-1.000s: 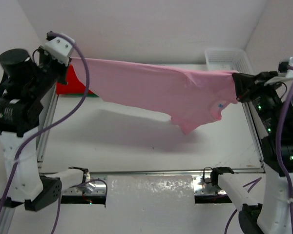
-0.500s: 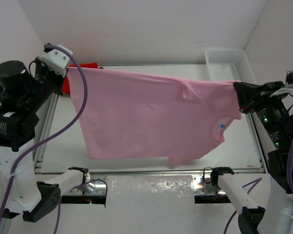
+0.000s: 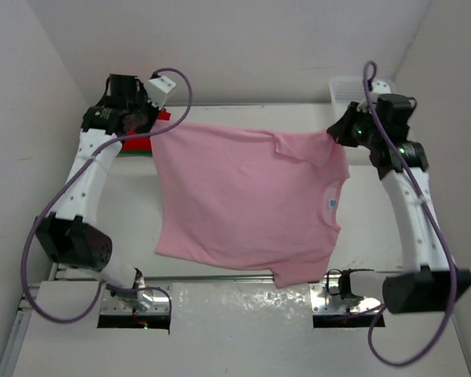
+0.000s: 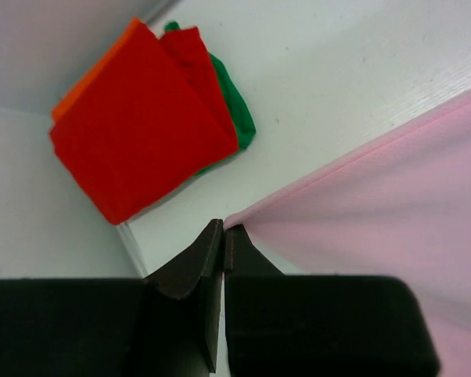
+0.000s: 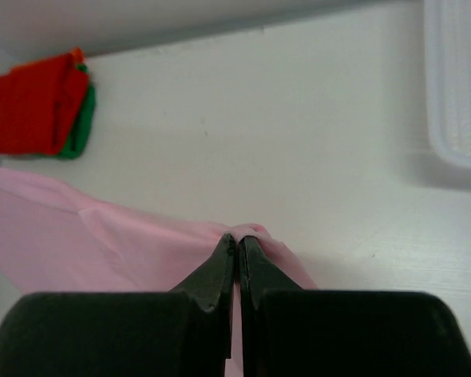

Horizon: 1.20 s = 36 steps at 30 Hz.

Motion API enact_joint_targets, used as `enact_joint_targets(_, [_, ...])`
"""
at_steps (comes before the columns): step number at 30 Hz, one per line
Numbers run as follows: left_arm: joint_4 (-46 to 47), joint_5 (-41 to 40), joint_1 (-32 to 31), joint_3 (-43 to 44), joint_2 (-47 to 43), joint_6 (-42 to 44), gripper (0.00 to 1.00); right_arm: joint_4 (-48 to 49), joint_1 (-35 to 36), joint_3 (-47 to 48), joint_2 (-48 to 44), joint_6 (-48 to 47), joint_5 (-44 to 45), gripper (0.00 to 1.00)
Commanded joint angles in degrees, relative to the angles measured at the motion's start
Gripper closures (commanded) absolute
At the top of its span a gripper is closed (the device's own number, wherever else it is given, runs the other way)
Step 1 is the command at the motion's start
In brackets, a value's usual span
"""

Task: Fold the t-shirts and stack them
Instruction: Flatten out the tshirt

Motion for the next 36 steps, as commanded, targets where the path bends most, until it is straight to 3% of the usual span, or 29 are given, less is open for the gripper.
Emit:
enact_joint_targets(1, [9.41, -0.04, 0.07, -0.75, 4.89, 0.75, 1.00, 9.12, -0.27, -1.94, 8.89, 0.44, -0.39, 1.00])
enact_joint_targets(7, [18.89, -1.61, 0.07, 0.65, 20.52, 0.23, 1.00, 14.23, -0.27, 1.91, 28.15, -1.49, -0.74, 1.00])
enact_joint_targets(14, [24.00, -8.28, 0.24, 15.49, 42.34, -2.32, 1.00, 14.76, -0.18, 24.20, 57.84, -1.84, -1.62, 1.00])
enact_joint_targets(19, [23.92, -9.62, 0.68, 22.89, 49.56, -2.23, 1.00, 11.86, -0.27, 35.05, 66.15, -0.62, -1.62, 1.00])
enact_joint_targets(26, [28.49, -9.27, 0.86, 14.99, 46.84, 0.75, 1.00, 15.90, -3.09, 32.06, 66.41, 1.85, -3.11, 1.00])
enact_joint_targets(27, [28.84, -8.92, 0.86, 14.90, 47.02, 0.84, 1.00, 15.99, -3.17, 32.68, 67.11, 1.76, -3.20, 0.95])
enact_joint_targets(28, [28.84, -8.65, 0.77, 15.07, 47.37, 0.76, 1.00, 15.90, -3.17, 34.34, 68.86, 1.67, -3.28, 0.76])
enact_joint_targets(30, [28.58, -7.95, 0.51, 15.95, 48.33, 0.49, 1.00, 15.38, -3.17, 37.50, 70.45, 1.15, -3.37, 0.63])
enact_joint_targets(31, [28.40, -7.77, 0.42, 16.12, 48.60, 0.23, 1.00, 14.94, -3.17, 38.74, 71.85, -0.07, -3.20, 0.46])
enact_joint_targets(33, [28.31, -7.60, 0.24, 16.56, 49.04, 0.23, 1.00, 13.28, -3.17, 40.93, 72.57, -1.57, -2.32, 0.38])
enact_joint_targets(36, [28.14, -7.24, 0.16, 16.56, 49.13, 0.40, 1.00, 12.12, -3.09, 41.30, 70.65, -3.51, -1.35, 0.37])
